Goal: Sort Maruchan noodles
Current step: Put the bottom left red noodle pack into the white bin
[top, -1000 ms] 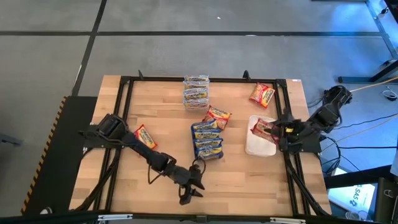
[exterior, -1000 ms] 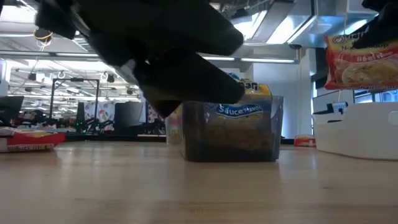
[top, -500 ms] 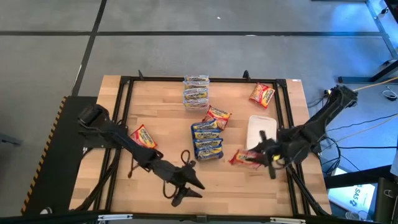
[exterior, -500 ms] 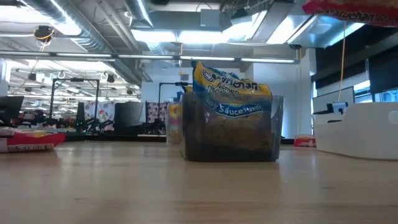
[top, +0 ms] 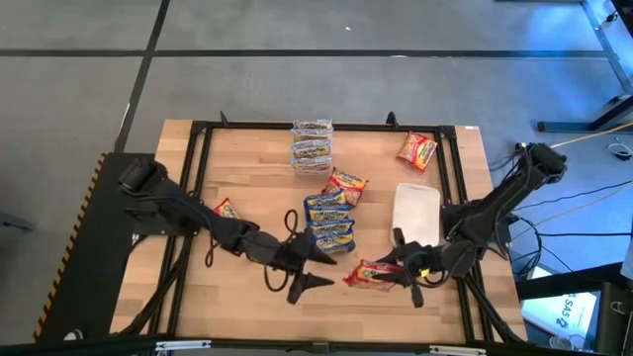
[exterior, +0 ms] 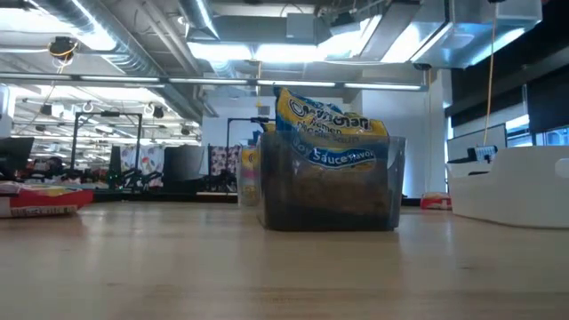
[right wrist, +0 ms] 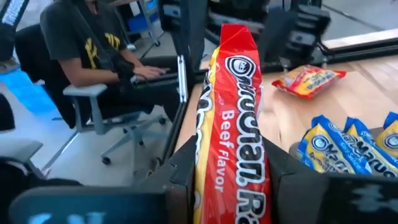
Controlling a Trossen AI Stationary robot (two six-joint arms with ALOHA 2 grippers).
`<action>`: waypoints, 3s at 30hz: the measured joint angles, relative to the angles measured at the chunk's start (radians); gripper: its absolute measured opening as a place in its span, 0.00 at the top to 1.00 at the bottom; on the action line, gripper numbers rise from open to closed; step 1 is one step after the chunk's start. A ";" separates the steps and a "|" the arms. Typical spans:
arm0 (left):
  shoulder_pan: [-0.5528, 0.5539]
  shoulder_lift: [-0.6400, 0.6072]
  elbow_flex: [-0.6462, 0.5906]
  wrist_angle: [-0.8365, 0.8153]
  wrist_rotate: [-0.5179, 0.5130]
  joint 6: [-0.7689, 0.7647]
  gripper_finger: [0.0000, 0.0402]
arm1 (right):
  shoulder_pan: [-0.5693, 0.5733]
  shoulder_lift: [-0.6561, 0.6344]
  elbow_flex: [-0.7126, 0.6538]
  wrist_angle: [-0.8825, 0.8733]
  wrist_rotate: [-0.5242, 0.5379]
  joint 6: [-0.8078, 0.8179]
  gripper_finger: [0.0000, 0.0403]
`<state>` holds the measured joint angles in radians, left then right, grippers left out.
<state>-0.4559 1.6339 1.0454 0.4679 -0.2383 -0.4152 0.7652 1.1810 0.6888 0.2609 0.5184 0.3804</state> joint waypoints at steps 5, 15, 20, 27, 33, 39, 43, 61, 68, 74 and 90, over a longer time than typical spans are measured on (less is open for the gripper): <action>0.029 0.033 -0.001 0.023 0.008 -0.001 0.34 | -0.028 0.026 0.000 0.075 -0.001 -0.015 0.79; 0.062 0.126 -0.001 0.161 0.076 -0.016 0.34 | -0.146 0.067 0.000 0.147 -0.108 -0.014 0.78; 0.068 0.126 -0.001 0.151 0.036 0.014 0.34 | -0.171 0.066 0.000 0.151 -0.125 -0.011 0.78; 0.075 0.121 -0.001 0.134 -0.006 0.033 0.34 | -0.170 0.064 0.000 0.167 -0.187 0.023 0.78; 0.080 0.121 -0.001 0.130 -0.007 0.026 0.34 | -0.171 0.064 0.000 0.165 -0.184 0.030 0.78; 0.083 0.121 -0.001 0.153 0.012 0.024 0.34 | -0.212 0.075 0.000 0.187 -0.139 0.005 0.78; 0.082 0.121 -0.001 0.152 0.013 0.023 0.35 | -0.252 0.109 0.001 0.293 -0.204 -0.021 0.78; 0.102 0.121 -0.001 0.056 0.049 0.030 0.73 | -0.270 0.042 0.016 0.096 -0.250 -0.073 0.59; 0.101 0.121 -0.001 -0.014 0.043 0.028 0.72 | -0.270 -0.024 0.357 -0.664 -0.249 0.041 0.32; 0.107 0.121 -0.001 -0.021 0.023 0.033 0.72 | -0.351 0.130 0.677 -1.062 -0.344 0.146 0.25; 0.101 0.121 -0.001 -0.002 0.018 0.050 0.72 | -0.425 0.402 0.845 -1.141 -0.534 0.087 0.24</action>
<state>-0.3553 1.7546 1.0447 0.4656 -0.2199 -0.3649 0.3399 1.5826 1.5333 -0.8798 -0.0158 0.4674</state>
